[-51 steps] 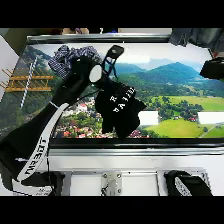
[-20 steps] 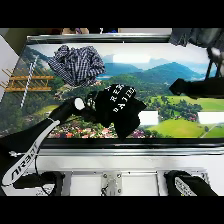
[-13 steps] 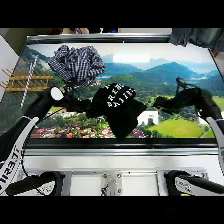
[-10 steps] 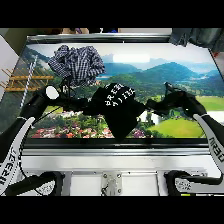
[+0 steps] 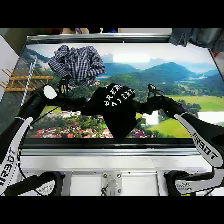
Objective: Fold the clothes and pants, and hang the long-sleeved shirts on hangers.
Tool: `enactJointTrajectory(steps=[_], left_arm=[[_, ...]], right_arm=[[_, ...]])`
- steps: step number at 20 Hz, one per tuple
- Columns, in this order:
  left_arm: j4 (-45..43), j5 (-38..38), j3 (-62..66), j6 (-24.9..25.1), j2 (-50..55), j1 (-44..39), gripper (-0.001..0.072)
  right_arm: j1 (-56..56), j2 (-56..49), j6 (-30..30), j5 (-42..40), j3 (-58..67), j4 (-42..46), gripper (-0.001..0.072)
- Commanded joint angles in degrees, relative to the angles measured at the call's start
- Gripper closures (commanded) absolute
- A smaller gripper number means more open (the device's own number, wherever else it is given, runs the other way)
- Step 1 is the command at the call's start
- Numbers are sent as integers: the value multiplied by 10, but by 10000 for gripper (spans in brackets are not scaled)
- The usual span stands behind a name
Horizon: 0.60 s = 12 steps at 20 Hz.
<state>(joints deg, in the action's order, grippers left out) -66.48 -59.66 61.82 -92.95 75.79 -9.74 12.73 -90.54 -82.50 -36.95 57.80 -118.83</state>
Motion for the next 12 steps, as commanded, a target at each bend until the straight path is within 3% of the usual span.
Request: enactJointTrajectory(steps=[1,5,8,12], left_arm=[[-22,-13,29,10,-17,21,696],[-54,-84,210,10,-113,77,696],[-54,-90,345,-7,-202,80,696],[-56,-34,418,-7,-308,32,696]], right_arm=[[-15,35,-2,-3,28,44,696],[-86,203,-2,-111,172,202,696],[-122,349,-2,-136,283,218,696],[-126,497,-1,-118,338,240,696]])
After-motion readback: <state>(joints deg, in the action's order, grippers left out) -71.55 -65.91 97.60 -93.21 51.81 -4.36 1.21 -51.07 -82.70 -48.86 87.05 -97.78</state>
